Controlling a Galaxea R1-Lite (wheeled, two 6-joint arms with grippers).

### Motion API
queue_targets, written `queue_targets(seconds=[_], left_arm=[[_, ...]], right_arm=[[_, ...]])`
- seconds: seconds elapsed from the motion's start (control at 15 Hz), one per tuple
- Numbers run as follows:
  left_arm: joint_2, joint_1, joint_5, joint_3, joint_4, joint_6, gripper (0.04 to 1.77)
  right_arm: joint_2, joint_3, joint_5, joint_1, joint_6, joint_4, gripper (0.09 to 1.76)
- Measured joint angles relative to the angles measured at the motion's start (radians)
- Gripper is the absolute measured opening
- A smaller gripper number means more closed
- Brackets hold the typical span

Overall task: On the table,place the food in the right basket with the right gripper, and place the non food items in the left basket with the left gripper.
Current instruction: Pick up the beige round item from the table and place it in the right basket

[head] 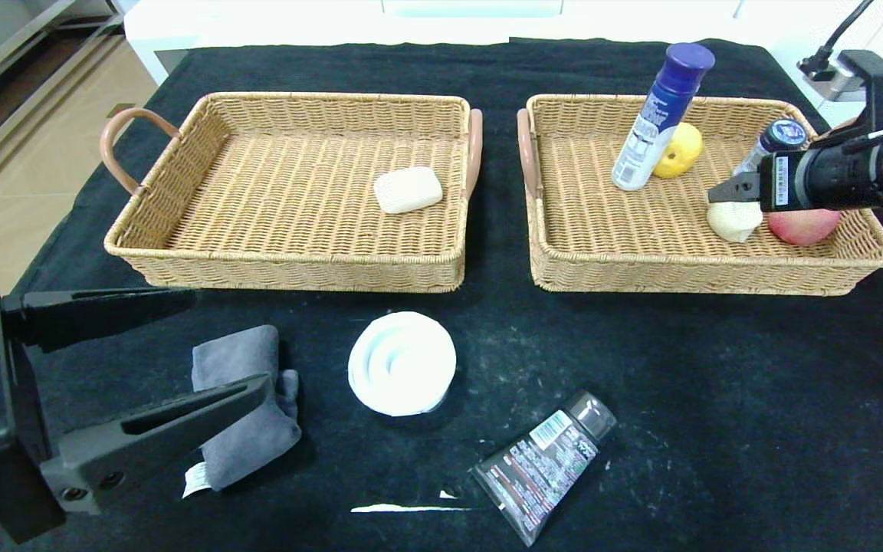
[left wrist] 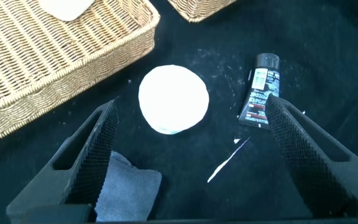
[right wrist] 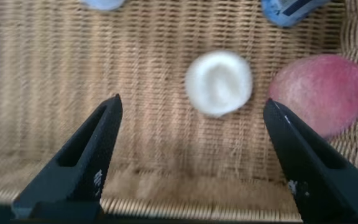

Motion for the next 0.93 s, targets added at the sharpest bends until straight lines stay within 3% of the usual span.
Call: queue_targets(seconds=[0.27,0.67,0.93], left_arm=[[0.0,0.0,0.0,-0.001,0.002,0.0,1.72],[-0.001,0.0,0.0,-0.004,0.014,0.0,1.72],[0.001,0.0,0.0,-0.003,0.015,-0.002,1.72]], right_arm=[[-0.113,0.048,0.102,0.009,-0.041,0.053,1.68],[-0.33,0.255,0.25,0.022,-0.147,0.056,1.69],[-0.457,0.389,0.28,0.043,-0.166,0.056,1.7]])
